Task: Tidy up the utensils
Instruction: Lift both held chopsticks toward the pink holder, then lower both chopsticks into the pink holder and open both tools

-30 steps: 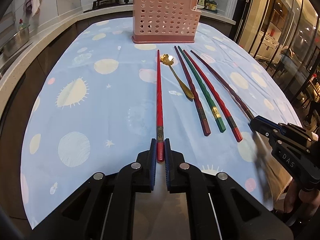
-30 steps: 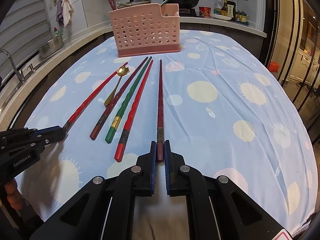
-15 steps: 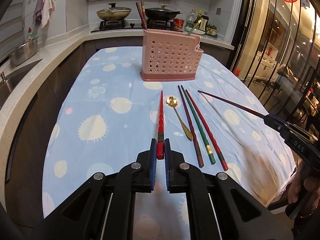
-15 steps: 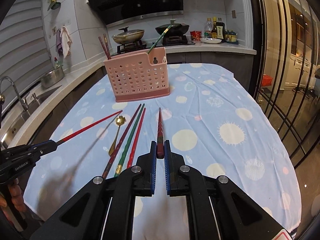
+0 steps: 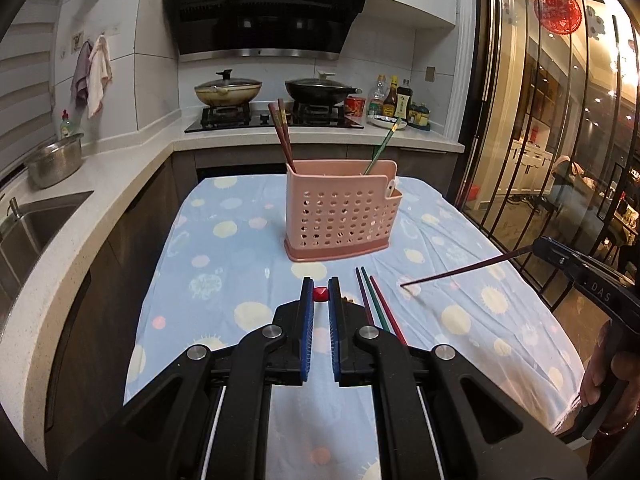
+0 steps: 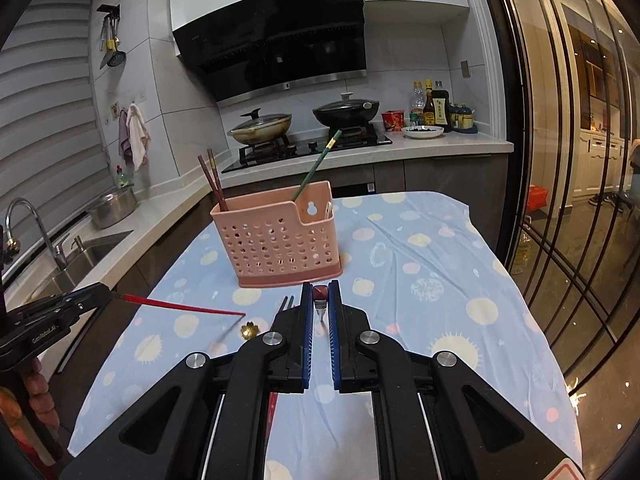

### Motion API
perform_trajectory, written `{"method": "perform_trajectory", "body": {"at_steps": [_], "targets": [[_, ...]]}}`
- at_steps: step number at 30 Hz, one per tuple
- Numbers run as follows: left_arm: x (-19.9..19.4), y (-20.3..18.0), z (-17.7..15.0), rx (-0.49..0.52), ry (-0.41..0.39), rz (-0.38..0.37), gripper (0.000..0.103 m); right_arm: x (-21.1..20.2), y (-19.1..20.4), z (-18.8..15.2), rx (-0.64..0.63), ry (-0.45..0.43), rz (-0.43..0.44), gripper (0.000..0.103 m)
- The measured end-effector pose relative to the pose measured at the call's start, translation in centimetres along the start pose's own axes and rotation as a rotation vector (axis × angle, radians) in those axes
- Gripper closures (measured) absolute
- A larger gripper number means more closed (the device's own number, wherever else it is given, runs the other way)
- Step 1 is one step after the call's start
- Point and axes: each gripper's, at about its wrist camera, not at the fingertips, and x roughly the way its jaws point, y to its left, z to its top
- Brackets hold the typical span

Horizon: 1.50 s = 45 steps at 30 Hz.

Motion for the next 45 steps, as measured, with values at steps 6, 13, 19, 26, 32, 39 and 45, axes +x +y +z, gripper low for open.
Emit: {"method": "perform_trajectory", "body": {"at_steps": [6,13,19,26,32,39,45], "targets": [[0.2,0.1,2.9,0.014,-0.051,0.005,0.096,0.4,-0.2,2.7,0.004,-0.033,0.030,0.096],[1.0,0.4,6.1,0.024,-0.091,0.006,0.096,1.2,0.2,5.4,-0.003,-0.048,0.072,0.096],[0.6,0.3,8.8,0.039,-0.137,-0.001,0.096,1.4,0.8,8.4,-0.014,-0.085,0.111,0.096],[-0.7,-0.4,13.3,0.065,-0.237,0.006,0.096,2.0,2.1,13.4,-0.036,-0.157,0.135,0.096],[-1.1,-0.9,18.4,0.082,-0.320,0.009,0.096,3.6,3.3,18.2,-0.036,-0.200,0.151,0.096],[0.4,-1.0,22.9,0.078,-0.359,0.012,0.096,6.8,4.2,22.4,-0.021,-0.219,0.150,0.096],[3.4,-0.6,24.1,0.067,-0.329,0.015,0.096,11.0,5.0,22.6,-0.023,-0.176,0.147,0.096]]}}
